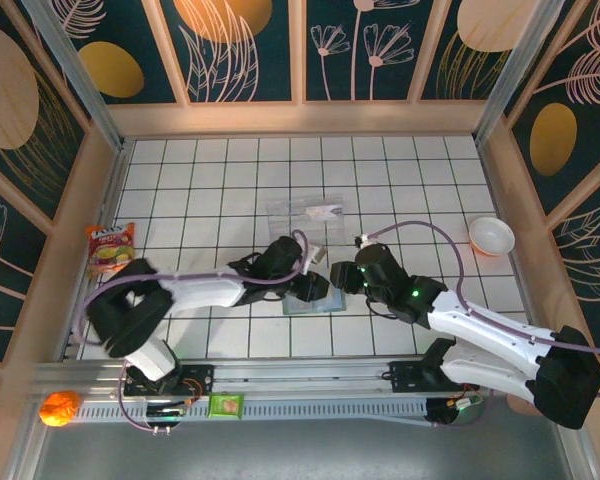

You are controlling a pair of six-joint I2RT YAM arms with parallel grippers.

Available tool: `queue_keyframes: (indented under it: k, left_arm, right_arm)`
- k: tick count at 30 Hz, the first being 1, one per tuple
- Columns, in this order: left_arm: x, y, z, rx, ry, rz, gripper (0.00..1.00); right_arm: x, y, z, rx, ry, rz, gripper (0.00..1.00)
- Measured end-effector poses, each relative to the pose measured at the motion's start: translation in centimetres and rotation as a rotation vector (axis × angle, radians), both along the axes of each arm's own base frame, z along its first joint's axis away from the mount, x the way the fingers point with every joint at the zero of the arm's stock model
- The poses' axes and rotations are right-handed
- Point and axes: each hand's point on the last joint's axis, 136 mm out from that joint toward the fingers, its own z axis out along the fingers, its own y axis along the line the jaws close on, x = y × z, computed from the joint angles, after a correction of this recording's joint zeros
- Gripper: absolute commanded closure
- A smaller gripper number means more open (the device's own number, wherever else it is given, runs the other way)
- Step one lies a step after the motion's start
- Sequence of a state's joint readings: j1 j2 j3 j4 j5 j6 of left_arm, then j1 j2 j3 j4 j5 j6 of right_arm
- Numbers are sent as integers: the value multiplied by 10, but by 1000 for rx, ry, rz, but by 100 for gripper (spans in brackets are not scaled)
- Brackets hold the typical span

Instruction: Take the credit cards out of the card holder

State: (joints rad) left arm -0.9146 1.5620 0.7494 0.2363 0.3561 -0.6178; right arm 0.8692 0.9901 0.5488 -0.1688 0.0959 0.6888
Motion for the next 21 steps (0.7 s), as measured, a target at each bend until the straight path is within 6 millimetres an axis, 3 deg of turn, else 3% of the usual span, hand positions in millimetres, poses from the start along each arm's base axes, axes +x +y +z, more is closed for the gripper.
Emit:
queue_keyframes:
  k: [2, 4, 7, 10, 14, 21]
  left_arm:
    - [8, 16, 19, -39, -47, 65, 84]
    - [15, 36, 19, -49, -64, 132, 84]
    - [18, 66, -10, 11, -30, 215, 84]
    - [7, 84, -41, 82, 20, 238, 84]
    - [5, 87, -50, 104, 33, 239, 86]
    - [9, 86, -61, 139, 42, 251, 89]
  right_arm:
    - [2, 10, 4, 31, -6, 30, 63]
    - [-1, 20, -2, 34, 14, 73, 67]
    - [-12, 34, -24, 3, 72, 149, 72]
    - [-23, 47, -41, -29, 120, 225, 79]
    - [-22, 58, -56, -56, 159, 244, 86]
    - [-17, 41, -87, -148, 214, 155, 89]
